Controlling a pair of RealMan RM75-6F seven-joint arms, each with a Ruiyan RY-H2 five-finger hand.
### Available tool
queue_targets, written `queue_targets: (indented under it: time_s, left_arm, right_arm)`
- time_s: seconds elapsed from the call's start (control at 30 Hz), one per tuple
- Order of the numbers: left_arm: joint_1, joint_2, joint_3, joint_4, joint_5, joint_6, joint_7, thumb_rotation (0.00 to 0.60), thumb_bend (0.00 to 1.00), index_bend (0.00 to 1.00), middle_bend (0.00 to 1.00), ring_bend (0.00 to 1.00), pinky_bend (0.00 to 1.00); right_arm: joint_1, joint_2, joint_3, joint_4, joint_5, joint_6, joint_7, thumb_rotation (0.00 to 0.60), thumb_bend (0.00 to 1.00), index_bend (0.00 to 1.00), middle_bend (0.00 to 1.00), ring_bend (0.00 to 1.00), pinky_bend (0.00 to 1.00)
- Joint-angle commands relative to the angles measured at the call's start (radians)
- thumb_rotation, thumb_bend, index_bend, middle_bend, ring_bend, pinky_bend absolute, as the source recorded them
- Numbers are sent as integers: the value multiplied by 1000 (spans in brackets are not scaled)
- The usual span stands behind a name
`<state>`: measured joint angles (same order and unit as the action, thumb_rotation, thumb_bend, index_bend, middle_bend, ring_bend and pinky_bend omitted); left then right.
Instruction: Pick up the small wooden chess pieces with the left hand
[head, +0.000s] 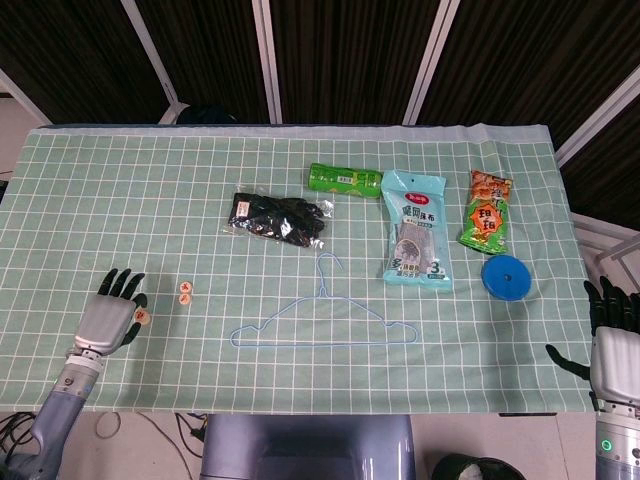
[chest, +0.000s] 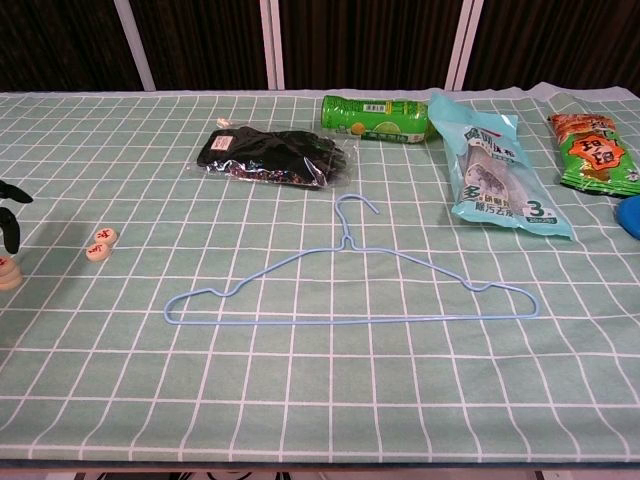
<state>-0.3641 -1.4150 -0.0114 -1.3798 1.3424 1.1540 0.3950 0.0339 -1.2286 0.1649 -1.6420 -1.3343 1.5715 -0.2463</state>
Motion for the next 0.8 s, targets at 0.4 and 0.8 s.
queue_targets:
  time_s: [0.4,0.8]
  left_arm:
    - [-35,7,-40,-84,13,13,42,600,325,365,103,0,24]
    - [-121,-37,-98,-100,-79,-85,140,600,321,355,100,0,24]
  right_arm:
    - [0,1,1,-2,4,0,-1,600,205,92,25,55,0]
    - [-1,3,3,-4,12,-3,0,600,205,91,25,55,0]
